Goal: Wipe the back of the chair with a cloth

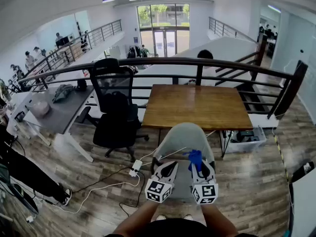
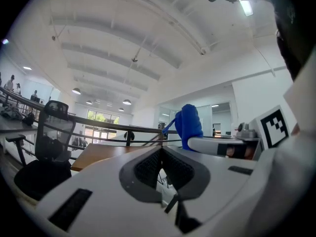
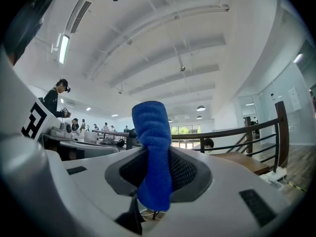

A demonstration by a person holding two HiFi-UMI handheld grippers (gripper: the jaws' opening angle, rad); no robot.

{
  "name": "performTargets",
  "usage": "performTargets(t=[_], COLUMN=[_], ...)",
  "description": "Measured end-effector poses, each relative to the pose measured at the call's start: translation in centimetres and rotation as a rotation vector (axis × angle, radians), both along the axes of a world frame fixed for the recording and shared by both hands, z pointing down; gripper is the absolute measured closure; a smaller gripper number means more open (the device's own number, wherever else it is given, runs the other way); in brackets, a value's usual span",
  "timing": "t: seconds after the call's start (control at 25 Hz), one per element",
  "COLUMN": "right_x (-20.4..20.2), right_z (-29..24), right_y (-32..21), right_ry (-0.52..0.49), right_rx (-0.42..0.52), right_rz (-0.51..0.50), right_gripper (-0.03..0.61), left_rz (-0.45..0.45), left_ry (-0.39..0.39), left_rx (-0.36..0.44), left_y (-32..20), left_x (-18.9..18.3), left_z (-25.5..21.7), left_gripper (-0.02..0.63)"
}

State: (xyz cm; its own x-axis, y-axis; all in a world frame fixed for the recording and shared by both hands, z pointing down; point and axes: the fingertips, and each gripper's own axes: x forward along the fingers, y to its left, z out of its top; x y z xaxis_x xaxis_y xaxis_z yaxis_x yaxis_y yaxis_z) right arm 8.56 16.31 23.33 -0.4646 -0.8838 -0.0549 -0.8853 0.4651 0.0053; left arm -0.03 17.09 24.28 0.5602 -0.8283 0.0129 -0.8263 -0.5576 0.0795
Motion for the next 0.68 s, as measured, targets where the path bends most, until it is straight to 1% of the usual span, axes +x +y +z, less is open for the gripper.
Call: performTargets(t=[0.16,0.4,0.52,0.68], right_x=[0.6,0.8,0.7,0.8], right_z=[-0.7,-0.5,-0.7,-0.9], right_y=[0.2,0.9,1.1,1.3], right_ry=[-0.001,0.003,-0.005,-0.011], right_rx=[0.012,0.005,0.005,0.006], right_rz=[-0.01,-0.027,-0.036,-0.041], right_gripper=[0.468,0.468,0.468,0.468], left_rz=[-0.018,-0.044,-0.042,-0.038], left_ry=[-0.019,-0.014,-0.017,-0.043], left_rx=[0.005,-0.002,0.001,0.011], left_y=[0.4,1.0,1.2,1.6], left_x=[0.2,0.3,0.7,1.2], left_z=[-0.3,-0.4,-0.5,-0.5], left_gripper=[0.607,0.607,0.607,0.607])
